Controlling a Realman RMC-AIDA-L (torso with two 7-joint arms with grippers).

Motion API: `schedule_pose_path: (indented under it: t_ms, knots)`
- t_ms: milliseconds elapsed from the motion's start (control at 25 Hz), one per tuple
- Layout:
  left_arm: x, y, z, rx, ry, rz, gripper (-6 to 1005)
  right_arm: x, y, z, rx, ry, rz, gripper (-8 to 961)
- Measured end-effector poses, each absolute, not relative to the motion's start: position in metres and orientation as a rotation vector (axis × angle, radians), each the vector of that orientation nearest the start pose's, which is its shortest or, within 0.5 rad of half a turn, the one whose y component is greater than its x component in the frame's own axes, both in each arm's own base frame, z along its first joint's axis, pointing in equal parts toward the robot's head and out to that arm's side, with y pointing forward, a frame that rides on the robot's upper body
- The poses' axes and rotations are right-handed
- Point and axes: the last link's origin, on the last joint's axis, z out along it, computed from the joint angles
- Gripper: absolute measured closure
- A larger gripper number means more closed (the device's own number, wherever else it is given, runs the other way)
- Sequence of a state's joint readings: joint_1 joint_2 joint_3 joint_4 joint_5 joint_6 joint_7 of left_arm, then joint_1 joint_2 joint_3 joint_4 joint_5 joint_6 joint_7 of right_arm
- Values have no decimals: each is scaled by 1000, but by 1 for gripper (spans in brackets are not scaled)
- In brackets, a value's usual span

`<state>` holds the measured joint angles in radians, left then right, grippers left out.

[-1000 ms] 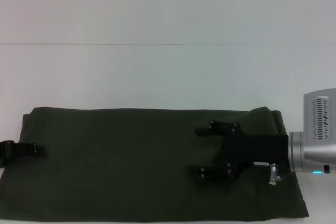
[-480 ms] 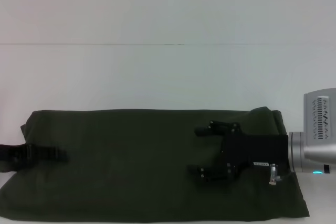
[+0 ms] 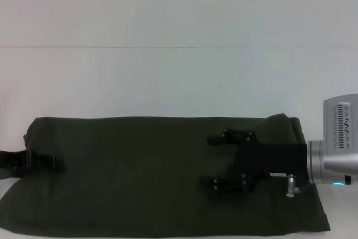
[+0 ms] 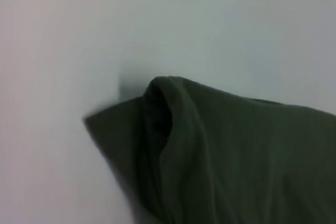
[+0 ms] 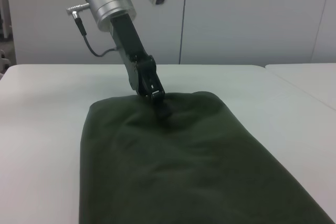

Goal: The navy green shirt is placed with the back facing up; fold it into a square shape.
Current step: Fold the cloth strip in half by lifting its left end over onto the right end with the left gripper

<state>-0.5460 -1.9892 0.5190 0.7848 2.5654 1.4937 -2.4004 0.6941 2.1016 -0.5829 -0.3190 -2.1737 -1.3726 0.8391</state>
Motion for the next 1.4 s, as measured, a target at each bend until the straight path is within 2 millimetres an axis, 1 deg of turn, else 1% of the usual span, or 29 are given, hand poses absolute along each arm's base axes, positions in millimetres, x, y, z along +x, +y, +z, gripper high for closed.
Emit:
schedule_pose_path:
  t_ms: [160,600,720,840,1000,1160,1200,1280,1400]
  knots:
    - [-341,331,57,-2086,-1858,-134,524,249,333,-72,-2846,98,542,48]
    - [-341,333,64,-2067,-1875,-132,789,248,333,-72,-2847,94,545,47]
    - [-341,334,65,-2068,-1873,-129,822,248,333,-72,-2847,91,545,47]
    - [-343,336,74,-2060,-1860,-120,855,248,334,-72,-2845,92,548,47]
    - [-351,339,95,-2018,-1843,-71,856,247,333,-71,-2844,93,555,47]
    - [-359,344,129,-1948,-1802,-6,857,247,333,-71,-2845,91,563,47]
    - [-359,344,129,-1948,-1802,-6,857,247,333,-71,-2844,91,564,47]
    - [-358,347,139,-1932,-1782,-7,857,247,333,-71,-2844,91,565,47]
    - [-353,351,145,-1936,-1775,-7,856,247,333,-71,-2844,90,566,47]
